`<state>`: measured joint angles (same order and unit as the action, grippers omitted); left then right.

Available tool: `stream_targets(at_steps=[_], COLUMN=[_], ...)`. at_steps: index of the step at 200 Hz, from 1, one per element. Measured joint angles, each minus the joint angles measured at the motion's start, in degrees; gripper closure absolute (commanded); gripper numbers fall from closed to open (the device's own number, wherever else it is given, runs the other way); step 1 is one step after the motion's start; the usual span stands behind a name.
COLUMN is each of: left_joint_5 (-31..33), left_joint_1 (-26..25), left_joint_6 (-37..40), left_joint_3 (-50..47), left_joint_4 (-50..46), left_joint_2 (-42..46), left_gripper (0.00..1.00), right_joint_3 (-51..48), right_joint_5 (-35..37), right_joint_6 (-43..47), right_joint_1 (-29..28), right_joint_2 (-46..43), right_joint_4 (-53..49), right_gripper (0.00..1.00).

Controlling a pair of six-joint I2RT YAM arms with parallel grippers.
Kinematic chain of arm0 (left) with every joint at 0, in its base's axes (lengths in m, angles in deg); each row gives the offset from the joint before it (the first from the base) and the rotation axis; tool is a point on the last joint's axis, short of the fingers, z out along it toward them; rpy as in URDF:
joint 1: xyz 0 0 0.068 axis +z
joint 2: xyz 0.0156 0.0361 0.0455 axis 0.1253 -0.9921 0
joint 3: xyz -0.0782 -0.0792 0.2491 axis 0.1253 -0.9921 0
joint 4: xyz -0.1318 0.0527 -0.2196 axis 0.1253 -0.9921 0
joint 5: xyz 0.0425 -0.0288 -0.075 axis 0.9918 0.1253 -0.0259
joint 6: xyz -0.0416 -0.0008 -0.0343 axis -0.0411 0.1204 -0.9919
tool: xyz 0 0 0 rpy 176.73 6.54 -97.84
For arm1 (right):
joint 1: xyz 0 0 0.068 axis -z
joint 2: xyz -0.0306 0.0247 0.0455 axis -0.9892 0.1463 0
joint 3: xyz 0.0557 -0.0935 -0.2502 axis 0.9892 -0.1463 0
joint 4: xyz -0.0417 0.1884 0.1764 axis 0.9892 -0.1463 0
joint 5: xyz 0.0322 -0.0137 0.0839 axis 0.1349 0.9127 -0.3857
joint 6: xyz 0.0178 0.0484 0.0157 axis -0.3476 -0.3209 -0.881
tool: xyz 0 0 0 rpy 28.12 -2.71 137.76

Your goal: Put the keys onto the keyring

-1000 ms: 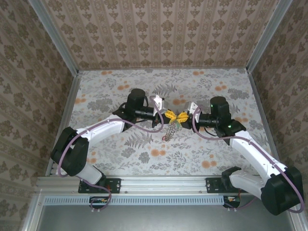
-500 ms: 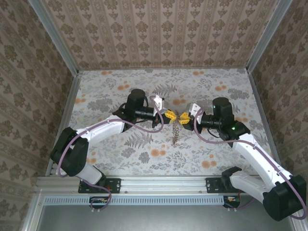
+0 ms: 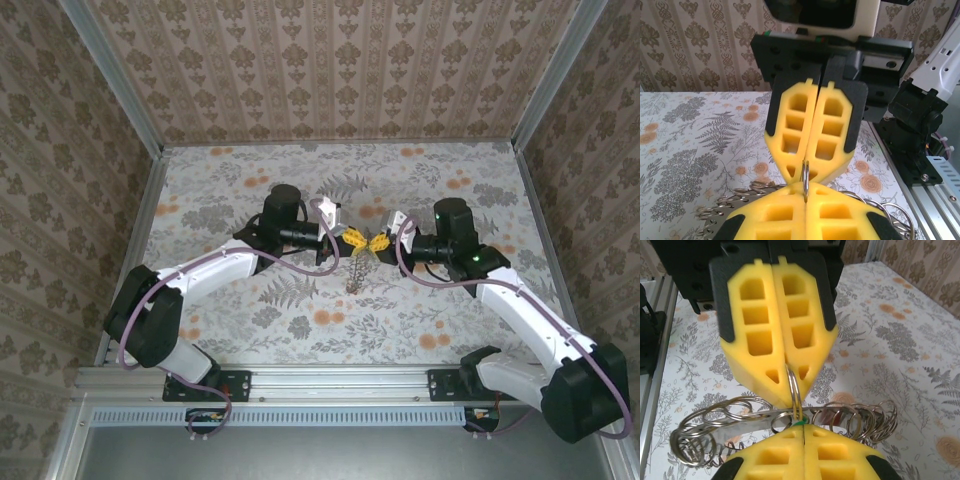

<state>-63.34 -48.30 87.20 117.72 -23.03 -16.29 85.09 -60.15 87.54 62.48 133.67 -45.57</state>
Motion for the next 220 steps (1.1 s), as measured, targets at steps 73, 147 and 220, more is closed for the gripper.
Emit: stream_targets(at_steps=[73,147,220], left_joint_5=[0.7,10.5,22.0], left_joint_1=[0.0,-1.7,-2.2], left_joint_6=[1.3,15.1,26.6], left_joint_3=[0.0,8.0,16.8], left_joint_4=[-2.1,-25.6,-45.6], left_joint_2=[0.0,-0.4,-3.2], left_gripper=[1.00,1.00,1.00], right_joint_3=[-0.3,-2.1,-8.2], right_joint_5=[3.5,11.4,21.5], right_joint_6=[-0.2,0.4,-2.5], right_joint_1=[-0.4,-0.4,-0.4], right_joint_2=[-2.5,-7.4,-9.5], right_joint_4=[-0.2,-0.1,3.4], right_gripper=[0.89,0.87,0.84])
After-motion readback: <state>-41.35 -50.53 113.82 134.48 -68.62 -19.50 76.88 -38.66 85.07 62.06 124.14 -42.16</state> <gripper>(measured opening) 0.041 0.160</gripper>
